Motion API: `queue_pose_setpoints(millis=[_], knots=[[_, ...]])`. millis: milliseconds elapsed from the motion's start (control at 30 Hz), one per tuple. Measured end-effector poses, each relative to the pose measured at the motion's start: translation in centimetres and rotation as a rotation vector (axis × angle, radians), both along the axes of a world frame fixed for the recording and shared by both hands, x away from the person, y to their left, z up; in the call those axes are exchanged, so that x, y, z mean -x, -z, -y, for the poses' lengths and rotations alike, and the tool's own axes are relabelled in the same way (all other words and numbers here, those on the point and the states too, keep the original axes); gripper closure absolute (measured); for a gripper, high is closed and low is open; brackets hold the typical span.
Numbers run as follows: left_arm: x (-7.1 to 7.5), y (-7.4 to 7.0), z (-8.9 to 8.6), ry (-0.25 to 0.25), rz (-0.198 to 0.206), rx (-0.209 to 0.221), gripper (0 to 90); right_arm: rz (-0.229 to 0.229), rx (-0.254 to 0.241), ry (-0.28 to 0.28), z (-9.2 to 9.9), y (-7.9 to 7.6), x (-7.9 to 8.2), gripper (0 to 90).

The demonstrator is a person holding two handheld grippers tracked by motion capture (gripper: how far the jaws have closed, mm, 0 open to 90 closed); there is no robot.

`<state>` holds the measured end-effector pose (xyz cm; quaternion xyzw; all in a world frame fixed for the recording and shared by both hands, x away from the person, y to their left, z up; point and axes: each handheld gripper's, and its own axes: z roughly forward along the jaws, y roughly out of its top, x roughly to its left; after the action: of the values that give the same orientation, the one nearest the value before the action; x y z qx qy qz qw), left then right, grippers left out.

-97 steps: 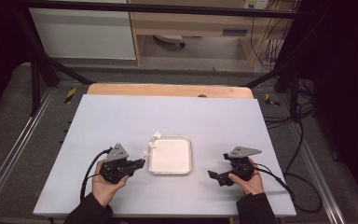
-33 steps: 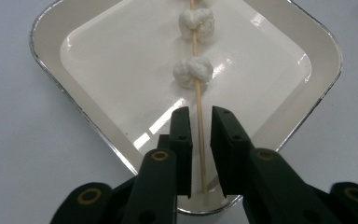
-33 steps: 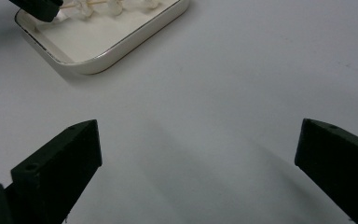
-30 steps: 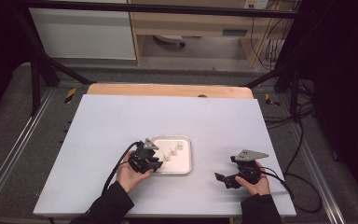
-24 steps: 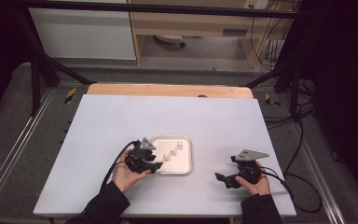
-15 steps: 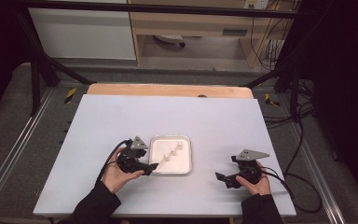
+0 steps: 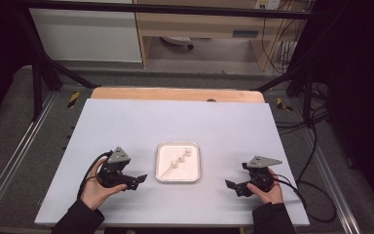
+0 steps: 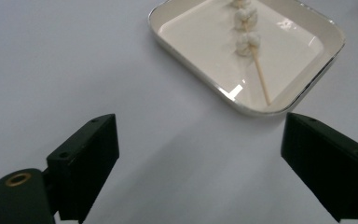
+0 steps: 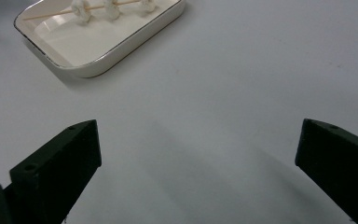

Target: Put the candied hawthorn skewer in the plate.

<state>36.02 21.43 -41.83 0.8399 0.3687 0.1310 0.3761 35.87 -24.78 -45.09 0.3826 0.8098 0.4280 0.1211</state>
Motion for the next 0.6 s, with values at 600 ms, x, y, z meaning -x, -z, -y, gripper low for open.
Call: queue_pose_setpoints(millis=[600], knots=[[1.5, 3.3, -4.8, -0.072, 0.002, 0.041, 8.4, -0.013, 0.003, -0.001, 0.0, 0.3, 0.1, 0.6]])
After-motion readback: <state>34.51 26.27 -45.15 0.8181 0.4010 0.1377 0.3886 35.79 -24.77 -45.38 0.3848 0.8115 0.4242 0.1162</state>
